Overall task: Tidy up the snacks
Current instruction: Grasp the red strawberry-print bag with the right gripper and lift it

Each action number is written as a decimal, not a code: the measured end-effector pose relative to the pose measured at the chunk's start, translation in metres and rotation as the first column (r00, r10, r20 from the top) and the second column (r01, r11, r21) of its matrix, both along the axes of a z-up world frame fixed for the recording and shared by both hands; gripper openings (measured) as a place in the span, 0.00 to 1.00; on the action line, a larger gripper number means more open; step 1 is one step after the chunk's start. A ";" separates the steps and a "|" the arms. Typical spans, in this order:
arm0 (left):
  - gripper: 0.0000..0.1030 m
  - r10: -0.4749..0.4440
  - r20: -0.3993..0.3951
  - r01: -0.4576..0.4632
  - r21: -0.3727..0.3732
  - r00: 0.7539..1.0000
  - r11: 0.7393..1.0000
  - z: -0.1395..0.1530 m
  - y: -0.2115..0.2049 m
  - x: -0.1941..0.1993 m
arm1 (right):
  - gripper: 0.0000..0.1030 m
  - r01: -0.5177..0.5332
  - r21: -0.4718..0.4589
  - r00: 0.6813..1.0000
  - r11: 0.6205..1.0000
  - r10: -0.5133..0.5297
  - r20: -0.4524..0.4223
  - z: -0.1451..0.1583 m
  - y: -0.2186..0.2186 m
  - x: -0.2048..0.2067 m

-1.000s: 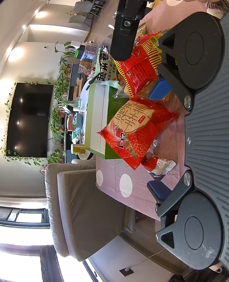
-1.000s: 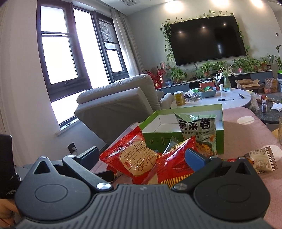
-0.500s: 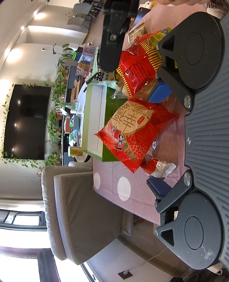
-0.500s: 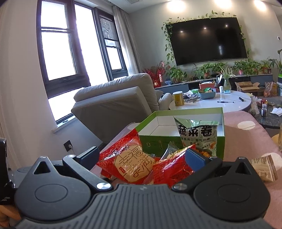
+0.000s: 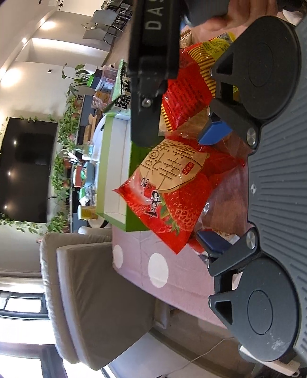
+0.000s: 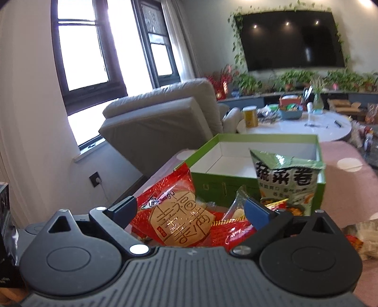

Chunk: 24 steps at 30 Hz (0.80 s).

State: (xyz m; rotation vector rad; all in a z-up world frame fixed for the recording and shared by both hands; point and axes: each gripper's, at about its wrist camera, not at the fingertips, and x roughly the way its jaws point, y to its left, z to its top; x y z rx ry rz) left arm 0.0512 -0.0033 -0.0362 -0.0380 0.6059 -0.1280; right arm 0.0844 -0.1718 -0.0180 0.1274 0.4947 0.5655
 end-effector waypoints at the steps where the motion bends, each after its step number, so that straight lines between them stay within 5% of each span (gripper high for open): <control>1: 0.76 -0.002 -0.007 0.002 -0.003 1.000 1.000 -0.001 0.000 0.003 | 0.97 -0.014 0.005 1.000 1.000 0.014 -0.015 0.000 0.001 0.005; 8: 0.69 -0.015 -0.043 0.015 -0.021 0.999 1.000 -0.009 0.003 0.021 | 0.97 -0.121 -0.043 0.991 0.992 0.118 -0.058 -0.001 0.017 0.034; 20: 0.67 -0.060 -0.086 0.053 -0.077 0.994 0.996 -0.019 0.009 0.045 | 0.97 -0.251 -0.069 0.927 0.966 0.219 -0.304 -0.021 0.042 0.078; 24: 0.64 -0.071 -0.053 0.065 -0.098 0.996 0.993 -0.008 0.008 0.037 | 0.79 -0.260 -0.021 0.913 0.965 0.239 -0.330 -0.018 0.038 0.078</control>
